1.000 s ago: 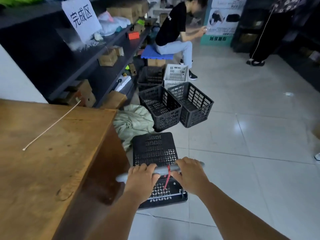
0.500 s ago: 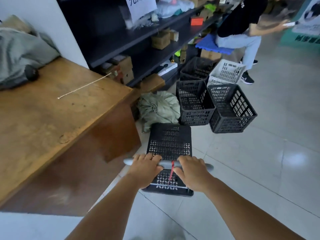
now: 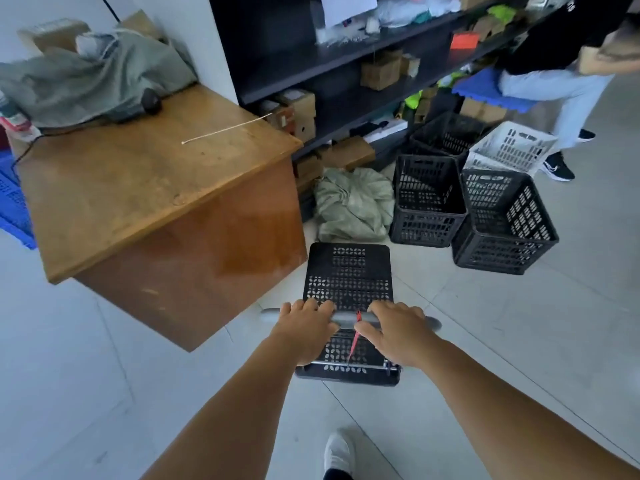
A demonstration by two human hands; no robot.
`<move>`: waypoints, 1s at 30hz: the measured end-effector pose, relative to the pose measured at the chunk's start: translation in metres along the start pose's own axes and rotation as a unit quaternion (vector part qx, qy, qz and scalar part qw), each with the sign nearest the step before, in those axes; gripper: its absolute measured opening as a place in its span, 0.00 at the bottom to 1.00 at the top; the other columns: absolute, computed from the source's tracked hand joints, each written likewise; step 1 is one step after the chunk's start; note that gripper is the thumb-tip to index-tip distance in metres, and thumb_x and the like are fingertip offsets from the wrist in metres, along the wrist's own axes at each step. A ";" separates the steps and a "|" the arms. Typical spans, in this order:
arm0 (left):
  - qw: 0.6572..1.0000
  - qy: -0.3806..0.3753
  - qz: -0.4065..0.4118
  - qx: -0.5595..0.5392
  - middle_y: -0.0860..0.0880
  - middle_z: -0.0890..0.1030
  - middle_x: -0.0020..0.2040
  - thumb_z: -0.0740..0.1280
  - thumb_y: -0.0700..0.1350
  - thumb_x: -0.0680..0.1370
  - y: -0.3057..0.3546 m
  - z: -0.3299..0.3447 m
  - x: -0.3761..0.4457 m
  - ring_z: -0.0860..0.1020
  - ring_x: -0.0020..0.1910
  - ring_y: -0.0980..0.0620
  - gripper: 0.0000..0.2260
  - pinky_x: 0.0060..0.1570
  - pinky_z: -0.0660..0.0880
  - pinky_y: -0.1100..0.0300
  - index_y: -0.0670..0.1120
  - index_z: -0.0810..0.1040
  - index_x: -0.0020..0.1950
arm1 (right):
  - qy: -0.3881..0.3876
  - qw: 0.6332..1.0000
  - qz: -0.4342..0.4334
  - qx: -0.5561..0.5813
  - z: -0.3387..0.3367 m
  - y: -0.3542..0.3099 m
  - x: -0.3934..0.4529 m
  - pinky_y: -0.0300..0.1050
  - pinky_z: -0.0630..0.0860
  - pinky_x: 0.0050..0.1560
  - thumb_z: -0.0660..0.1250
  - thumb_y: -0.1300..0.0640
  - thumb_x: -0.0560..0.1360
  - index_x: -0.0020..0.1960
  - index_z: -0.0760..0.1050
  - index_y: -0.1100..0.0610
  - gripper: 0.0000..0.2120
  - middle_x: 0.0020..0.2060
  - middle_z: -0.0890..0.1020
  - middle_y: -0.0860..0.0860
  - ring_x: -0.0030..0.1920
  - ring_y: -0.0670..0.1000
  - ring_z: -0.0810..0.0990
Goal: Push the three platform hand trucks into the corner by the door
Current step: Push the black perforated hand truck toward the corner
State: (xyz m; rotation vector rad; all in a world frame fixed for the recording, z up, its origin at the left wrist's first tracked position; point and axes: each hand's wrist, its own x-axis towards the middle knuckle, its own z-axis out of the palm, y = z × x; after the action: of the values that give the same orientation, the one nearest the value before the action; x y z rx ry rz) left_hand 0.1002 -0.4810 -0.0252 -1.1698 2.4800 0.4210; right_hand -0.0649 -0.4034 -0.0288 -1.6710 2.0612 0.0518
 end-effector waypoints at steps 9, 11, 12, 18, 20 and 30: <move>0.997 0.022 -0.056 -0.045 0.45 0.69 0.66 0.50 0.52 0.82 0.047 0.043 -0.080 0.66 0.66 0.43 0.16 0.70 0.58 0.43 0.50 0.62 0.69 | -0.032 0.999 -0.032 -0.013 0.012 0.000 -0.087 0.51 0.63 0.56 0.50 0.40 0.80 0.52 0.66 0.51 0.16 0.49 0.74 0.51 0.56 0.55 0.72; 0.997 0.025 -0.061 -0.049 0.45 0.69 0.65 0.51 0.53 0.82 0.057 0.049 -0.090 0.66 0.66 0.43 0.17 0.69 0.58 0.44 0.50 0.62 0.69 | -0.039 0.999 -0.037 -0.008 0.013 0.004 -0.101 0.50 0.63 0.56 0.50 0.40 0.80 0.53 0.67 0.52 0.17 0.50 0.75 0.51 0.57 0.55 0.73; 0.997 0.026 -0.062 -0.048 0.45 0.70 0.65 0.51 0.53 0.82 0.063 0.053 -0.096 0.66 0.66 0.44 0.17 0.69 0.58 0.44 0.50 0.62 0.69 | -0.045 0.998 -0.035 -0.009 0.014 0.007 -0.109 0.48 0.61 0.54 0.50 0.40 0.80 0.56 0.68 0.52 0.18 0.53 0.75 0.52 0.58 0.55 0.72; 0.993 0.032 -0.092 -0.069 0.47 0.69 0.65 0.52 0.52 0.82 0.107 0.076 -0.124 0.66 0.65 0.44 0.16 0.70 0.57 0.43 0.51 0.62 0.69 | -0.076 0.995 -0.061 -0.028 0.013 0.031 -0.148 0.48 0.61 0.57 0.49 0.41 0.81 0.63 0.66 0.51 0.19 0.61 0.74 0.53 0.61 0.55 0.69; 0.990 0.038 -0.111 -0.076 0.47 0.70 0.65 0.52 0.52 0.82 0.127 0.082 -0.130 0.66 0.65 0.44 0.16 0.70 0.57 0.44 0.51 0.63 0.68 | -0.085 0.992 -0.078 -0.040 0.012 0.045 -0.158 0.49 0.61 0.60 0.49 0.41 0.81 0.65 0.65 0.51 0.20 0.64 0.73 0.53 0.63 0.56 0.69; 0.959 0.046 -0.246 -0.136 0.46 0.70 0.65 0.51 0.53 0.82 0.250 0.106 -0.159 0.67 0.65 0.45 0.18 0.69 0.59 0.47 0.50 0.63 0.69 | -0.114 0.968 -0.212 -0.076 0.023 0.140 -0.178 0.53 0.63 0.60 0.52 0.39 0.78 0.58 0.69 0.51 0.19 0.58 0.77 0.52 0.59 0.56 0.72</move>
State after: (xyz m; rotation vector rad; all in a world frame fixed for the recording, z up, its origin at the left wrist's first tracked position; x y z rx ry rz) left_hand 0.0184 -0.1772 -0.0209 -1.8912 2.1361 0.5817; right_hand -0.1628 -0.1988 -0.0172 -2.0610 1.5327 0.2529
